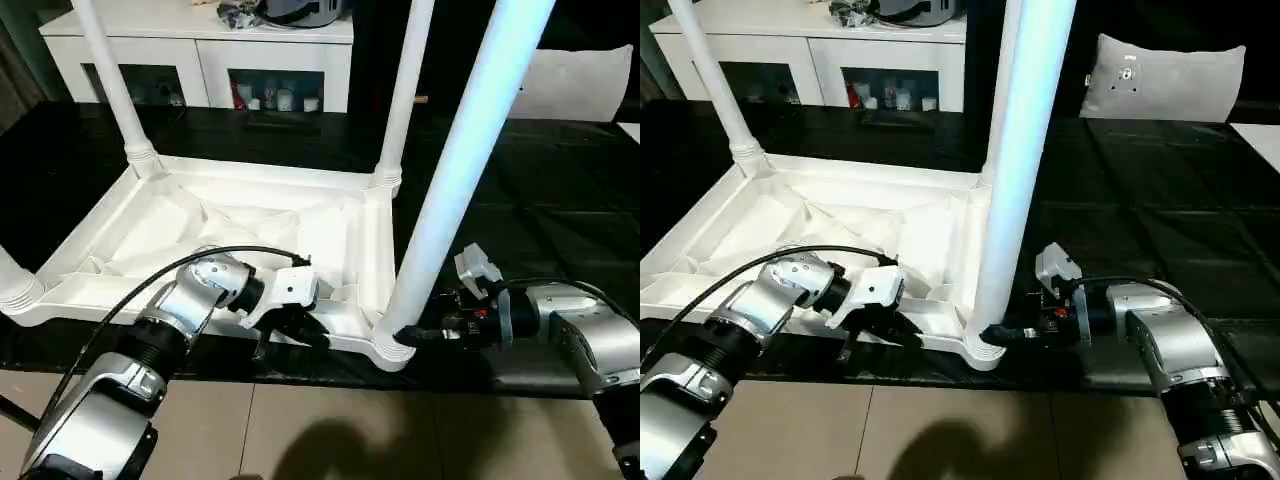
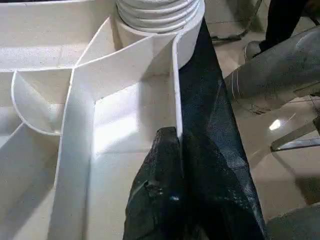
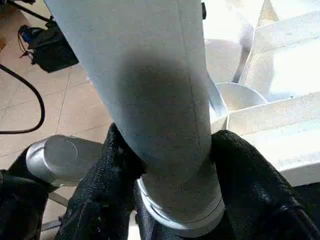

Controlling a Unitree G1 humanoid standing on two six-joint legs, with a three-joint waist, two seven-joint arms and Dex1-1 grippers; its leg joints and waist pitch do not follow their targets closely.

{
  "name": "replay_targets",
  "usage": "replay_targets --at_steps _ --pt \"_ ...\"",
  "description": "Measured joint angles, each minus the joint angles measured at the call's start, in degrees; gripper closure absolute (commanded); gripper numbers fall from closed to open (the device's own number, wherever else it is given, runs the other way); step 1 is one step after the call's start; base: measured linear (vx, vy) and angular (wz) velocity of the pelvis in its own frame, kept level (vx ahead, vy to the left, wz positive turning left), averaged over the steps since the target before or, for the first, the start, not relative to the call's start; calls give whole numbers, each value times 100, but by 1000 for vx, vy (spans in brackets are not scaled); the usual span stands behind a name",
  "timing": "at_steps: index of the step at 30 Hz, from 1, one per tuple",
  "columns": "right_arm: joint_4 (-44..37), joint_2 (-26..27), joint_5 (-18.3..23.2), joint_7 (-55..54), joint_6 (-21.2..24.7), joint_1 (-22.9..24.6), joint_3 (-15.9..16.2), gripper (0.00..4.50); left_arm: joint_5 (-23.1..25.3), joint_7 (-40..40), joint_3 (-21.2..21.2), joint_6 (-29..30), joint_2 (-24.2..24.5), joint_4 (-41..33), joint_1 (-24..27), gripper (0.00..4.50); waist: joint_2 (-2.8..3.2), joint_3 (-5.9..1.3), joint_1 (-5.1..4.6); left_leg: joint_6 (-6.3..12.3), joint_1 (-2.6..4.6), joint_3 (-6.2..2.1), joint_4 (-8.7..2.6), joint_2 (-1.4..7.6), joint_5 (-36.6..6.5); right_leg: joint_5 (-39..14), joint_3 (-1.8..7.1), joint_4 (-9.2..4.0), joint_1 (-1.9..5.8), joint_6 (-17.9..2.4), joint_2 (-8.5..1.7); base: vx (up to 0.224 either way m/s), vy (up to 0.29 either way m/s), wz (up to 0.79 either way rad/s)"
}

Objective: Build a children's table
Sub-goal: Rotate leg to tighten

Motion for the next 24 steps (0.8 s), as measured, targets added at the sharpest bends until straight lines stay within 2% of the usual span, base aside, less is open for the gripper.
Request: replay_targets --at_steps 5,9,14,18,19,21,22,23,24 --pt "-168 1 29 -52 81 139 -72 250 -32 -23 35 124 -75 -17 10 450 3 -2 22 0 1 0 2 0 0 -7 0 0 3 12 0 0 0 0" --pt "-407 173 147 -479 383 344 -261 251 -89 150 131 502 -138 -89 56 450 20 -13 33 -2 8 1 2 0 1 -6 2 4 6 11 0 0 0 0" --pt "-493 896 -44 -2135 873 262 -716 251 93 1246 446 1428 -517 -119 27 450 34 -21 -120 -18 16 1 14 -4 15 12 3 -4 10 13 0 0 0 0" --pt "-273 1595 -487 -3843 1212 -148 -1064 251 145 2459 716 2191 -1092 -105 -41 450 34 -22 -395 -17 13 0 33 -5 14 15 2 -16 11 17 0 0 0 0" --pt "-195 1763 -565 -4263 1271 -261 -1145 251 168 2747 761 2317 -1248 -63 -83 450 34 -21 -430 -17 14 0 33 -6 14 15 1 -18 10 17 0 0 0 0" --pt "-74 1951 -658 -4797 1268 -406 -1227 251 181 3133 813 2479 -1479 -51 -112 450 33 -21 -483 -17 8 -3 31 -6 14 15 -4 -20 7 18 0 0 0 0" --pt "21 2053 -696 -5070 1123 -447 -1252 251 181 3338 842 2526 -1595 -44 -113 450 33 -21 -499 -17 6 -7 28 -5 14 16 -7 -19 7 18 1 0 0 0" --pt "115 2127 -707 -5222 999 -482 -1274 216 186 3475 856 2539 -1651 -43 -114 450 33 -21 -509 -17 5 -9 24 -5 14 16 -10 -19 6 19 1 0 0 0" --pt "168 2181 -714 -5339 899 -496 -1300 216 189 3570 865 2548 -1701 -44 -119 450 33 -21 -508 -16 1 -11 17 -5 13 16 -13 -19 5 19 1 0 0 0"
